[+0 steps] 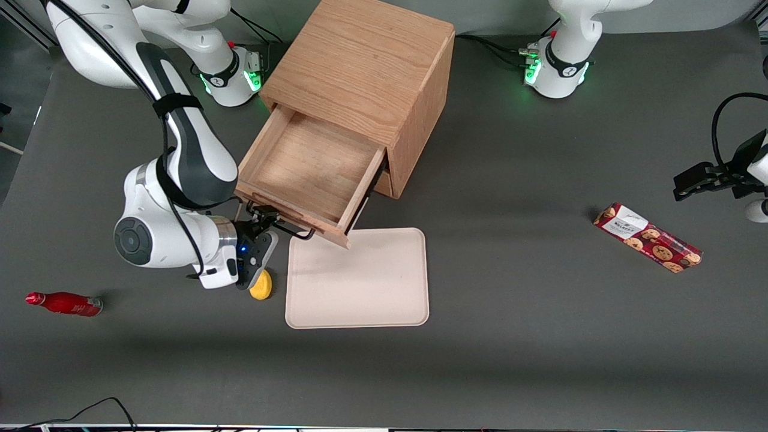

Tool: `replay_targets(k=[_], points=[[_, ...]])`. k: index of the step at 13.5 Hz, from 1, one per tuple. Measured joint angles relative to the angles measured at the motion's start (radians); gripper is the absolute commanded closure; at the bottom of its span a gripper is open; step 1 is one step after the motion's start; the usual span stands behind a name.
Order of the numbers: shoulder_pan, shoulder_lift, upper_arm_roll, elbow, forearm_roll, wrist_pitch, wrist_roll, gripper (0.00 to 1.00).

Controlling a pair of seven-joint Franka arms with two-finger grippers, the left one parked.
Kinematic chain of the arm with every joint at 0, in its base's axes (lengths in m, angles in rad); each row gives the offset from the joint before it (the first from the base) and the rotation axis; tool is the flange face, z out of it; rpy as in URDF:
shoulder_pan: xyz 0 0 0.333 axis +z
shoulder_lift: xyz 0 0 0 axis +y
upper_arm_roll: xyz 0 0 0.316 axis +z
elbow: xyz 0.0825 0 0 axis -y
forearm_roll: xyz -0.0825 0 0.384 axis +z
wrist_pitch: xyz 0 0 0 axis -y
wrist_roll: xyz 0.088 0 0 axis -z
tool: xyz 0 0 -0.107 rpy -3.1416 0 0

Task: Open upper drawer
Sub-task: 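Pull the upper drawer outward from the cabinet with the right gripper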

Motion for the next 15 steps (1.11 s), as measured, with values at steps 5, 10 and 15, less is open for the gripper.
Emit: replay_targets(k=[5,10,15], points=[[-0.013,0.025,0.000,0.038,-0.005,-0.002,-0.017,0.00],[-0.018,0.035,0.000,0.052,-0.005,-0.003,-0.023,0.00],[-0.022,0.038,0.000,0.056,-0.005,-0.003,-0.024,0.00]])
